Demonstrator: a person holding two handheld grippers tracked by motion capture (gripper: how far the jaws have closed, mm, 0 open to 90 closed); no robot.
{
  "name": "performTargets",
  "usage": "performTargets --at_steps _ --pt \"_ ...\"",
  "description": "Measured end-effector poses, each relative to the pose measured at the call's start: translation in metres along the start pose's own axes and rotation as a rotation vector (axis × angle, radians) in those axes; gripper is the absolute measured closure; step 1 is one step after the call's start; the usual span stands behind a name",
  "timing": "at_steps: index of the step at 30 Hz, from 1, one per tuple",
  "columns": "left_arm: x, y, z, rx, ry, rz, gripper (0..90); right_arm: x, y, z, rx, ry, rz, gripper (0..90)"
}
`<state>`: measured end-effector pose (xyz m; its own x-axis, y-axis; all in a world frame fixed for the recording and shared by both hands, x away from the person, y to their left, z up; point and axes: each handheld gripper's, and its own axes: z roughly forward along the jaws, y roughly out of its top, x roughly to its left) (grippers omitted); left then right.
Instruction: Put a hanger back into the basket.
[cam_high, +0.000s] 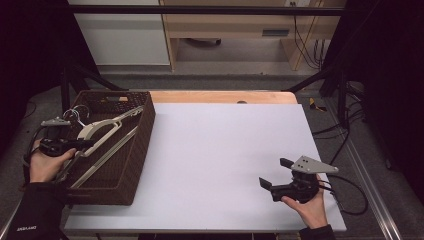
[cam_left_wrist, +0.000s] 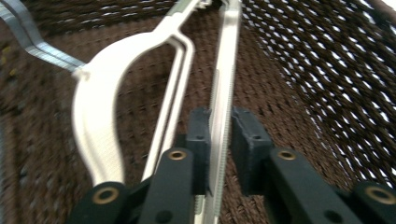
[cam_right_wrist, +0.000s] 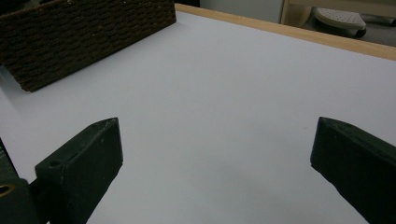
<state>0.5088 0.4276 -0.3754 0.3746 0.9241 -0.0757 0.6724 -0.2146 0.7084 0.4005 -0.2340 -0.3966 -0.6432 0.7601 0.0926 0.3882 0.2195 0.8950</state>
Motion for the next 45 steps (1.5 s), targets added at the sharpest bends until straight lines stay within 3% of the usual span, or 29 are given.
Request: performTargets --at_steps 2,5,12,17,26,32,35,40,45 --pt "0.002 -0.004 -0.004 -0.018 0.029 -0.023 68.4 0.0 0.0 0.0 -0.002 -0.003 -0.002 2.7" --pt "0.003 -0.009 -0.013 -0.049 0.058 -0.023 65.8 -0.001 0.0 -0.001 -0.001 -0.005 -0.003 2.7" --pt "-0.013 -0.013 -0.037 -0.142 0.062 -0.002 59.5 0.0 0.0 0.0 0.003 -0.004 -0.006 2.6" --pt "-0.041 -0.017 -0.045 -0.225 0.009 0.037 49.9 -0.001 0.0 -0.001 -0.003 -0.009 -0.006 2.6" --pt "-0.102 -0.016 -0.041 -0.339 -0.113 0.104 27.7 -0.001 -0.001 -0.002 -0.012 -0.011 -0.008 2.2" --pt "-0.14 -0.019 -0.035 -0.362 -0.223 0.15 18.6 -0.002 -0.001 -0.003 -0.018 -0.011 -0.004 2.1" --pt "-0.158 -0.022 -0.027 -0.358 -0.243 0.182 12.4 -0.003 -0.002 -0.004 -0.019 -0.009 -0.004 2.0" --pt "-0.174 -0.029 -0.016 -0.346 -0.264 0.191 7.5 -0.003 -0.004 -0.004 -0.024 -0.013 0.001 2.1" --pt "-0.176 -0.038 -0.009 -0.349 -0.279 0.188 7.1 -0.004 -0.006 -0.004 -0.027 -0.011 -0.005 2.1"
